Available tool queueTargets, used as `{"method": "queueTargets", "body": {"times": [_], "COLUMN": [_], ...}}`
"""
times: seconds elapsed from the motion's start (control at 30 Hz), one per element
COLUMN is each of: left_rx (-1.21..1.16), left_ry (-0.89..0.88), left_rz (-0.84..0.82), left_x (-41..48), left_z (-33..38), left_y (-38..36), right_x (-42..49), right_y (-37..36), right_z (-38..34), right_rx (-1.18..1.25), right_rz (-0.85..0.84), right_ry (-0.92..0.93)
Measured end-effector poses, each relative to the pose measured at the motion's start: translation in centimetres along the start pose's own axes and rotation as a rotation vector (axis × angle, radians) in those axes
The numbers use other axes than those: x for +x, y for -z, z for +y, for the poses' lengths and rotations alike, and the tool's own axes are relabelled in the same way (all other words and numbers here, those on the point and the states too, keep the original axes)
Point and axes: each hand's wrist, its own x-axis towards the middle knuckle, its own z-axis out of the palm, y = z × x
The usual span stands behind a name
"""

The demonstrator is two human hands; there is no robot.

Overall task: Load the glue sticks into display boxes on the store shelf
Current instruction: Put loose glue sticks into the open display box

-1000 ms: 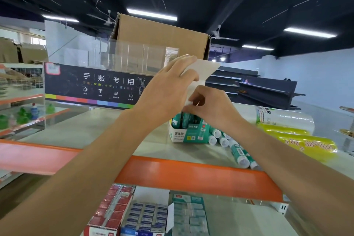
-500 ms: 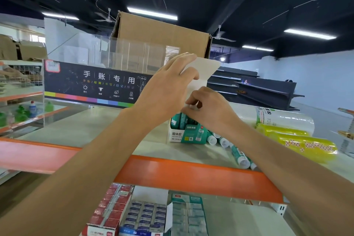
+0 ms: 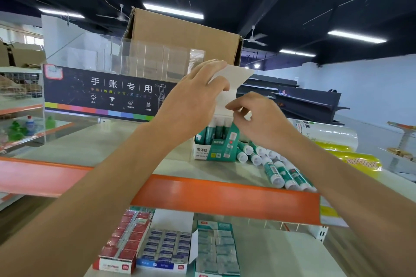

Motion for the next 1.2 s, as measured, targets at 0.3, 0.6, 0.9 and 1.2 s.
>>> {"method": "queueTargets", "body": {"times": [0.3, 0.6, 0.9, 1.2], "left_rx": [0.025, 0.056, 0.053, 0.040], "left_ry": [0.008, -0.014, -0.028, -0.032], "left_rz": [-0.038, -0.051, -0.033, -0.022], "left_x": [-0.4, -0.7, -1.0, -1.0], "left_z": [0.8, 1.0, 0.9, 0.7], "left_y": [0.3, 0.1, 0.0, 0.0], "right_x": [-3.0, -3.3, -3.2, -2.2], "right_y": [3.8, 3.3, 2.1, 2.4], "right_z": [1.7, 1.4, -0.5, -0.2], "right_rx": [-0.172, -0.376, -0.613, -0.248], "right_rz": [-0.320, -0.554, -0.626, -0.475], "right_ry": [-0.183, -0.312, -0.235, -0.325]}}
